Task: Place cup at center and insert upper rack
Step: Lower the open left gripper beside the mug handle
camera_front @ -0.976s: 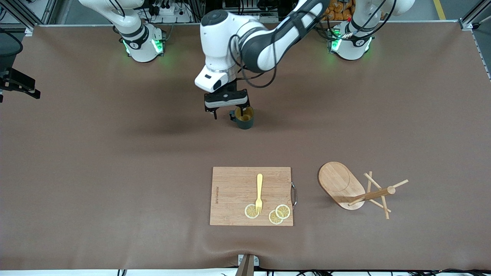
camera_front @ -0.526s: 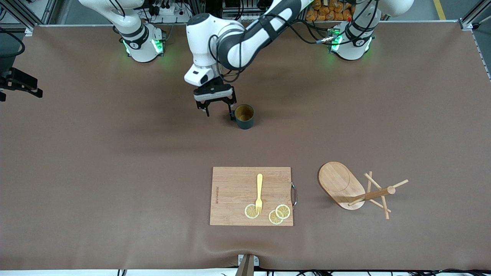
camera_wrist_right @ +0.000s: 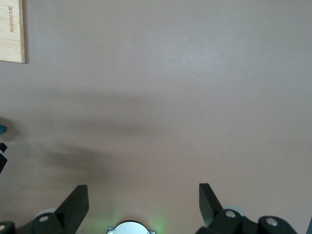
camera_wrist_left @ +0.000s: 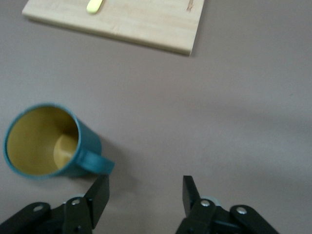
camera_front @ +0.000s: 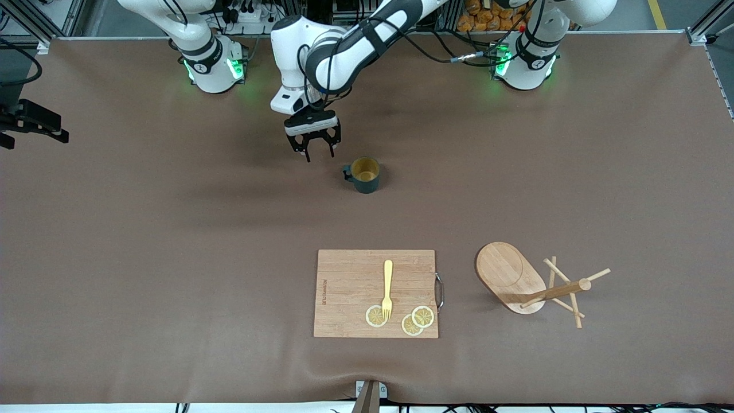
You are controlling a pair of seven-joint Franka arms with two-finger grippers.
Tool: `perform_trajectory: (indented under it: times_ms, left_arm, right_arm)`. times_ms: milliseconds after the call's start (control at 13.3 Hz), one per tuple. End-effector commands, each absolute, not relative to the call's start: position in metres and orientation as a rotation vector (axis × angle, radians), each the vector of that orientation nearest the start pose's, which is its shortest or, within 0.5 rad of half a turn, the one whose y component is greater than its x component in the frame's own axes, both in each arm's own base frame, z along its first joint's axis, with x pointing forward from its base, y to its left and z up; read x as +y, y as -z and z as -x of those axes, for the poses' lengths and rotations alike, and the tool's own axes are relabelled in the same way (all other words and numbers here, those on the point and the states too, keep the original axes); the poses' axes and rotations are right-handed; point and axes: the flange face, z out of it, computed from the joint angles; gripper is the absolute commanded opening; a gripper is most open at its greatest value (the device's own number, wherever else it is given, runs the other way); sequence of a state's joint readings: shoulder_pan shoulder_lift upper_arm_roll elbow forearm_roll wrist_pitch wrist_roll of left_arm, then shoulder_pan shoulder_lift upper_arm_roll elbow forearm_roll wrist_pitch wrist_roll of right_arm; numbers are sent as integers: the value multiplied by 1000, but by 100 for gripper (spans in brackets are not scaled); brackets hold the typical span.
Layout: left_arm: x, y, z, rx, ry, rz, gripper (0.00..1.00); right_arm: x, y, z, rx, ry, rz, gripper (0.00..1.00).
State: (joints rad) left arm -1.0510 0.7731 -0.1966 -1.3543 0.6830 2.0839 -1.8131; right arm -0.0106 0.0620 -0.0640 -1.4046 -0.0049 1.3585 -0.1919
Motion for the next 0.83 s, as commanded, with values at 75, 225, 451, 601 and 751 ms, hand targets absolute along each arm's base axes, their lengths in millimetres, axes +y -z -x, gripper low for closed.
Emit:
perform_trajectory:
  times_ms: [75,225,451,601,751]
  left_arm:
    - [-680,-240,-274,-503,823,2899,67]
    - [-680,-224,-264,-495,869,2869,67]
    - [-678,-199,-255,-433,920,2838,61]
    - [-674,-186,-254,-387,958,2816,61]
    - [-670,-175,-253,-307,1025,2789,59]
  right_arm:
    - [-30,-645,-552,-190,-188,3127,100]
    - [-27,-644,-552,-200,-191,3127,100]
    - [-26,-644,-552,-209,-193,3126,100]
    - [-25,-644,-553,-212,-193,3126,100]
    - [-23,-644,-553,-219,-193,3125,100]
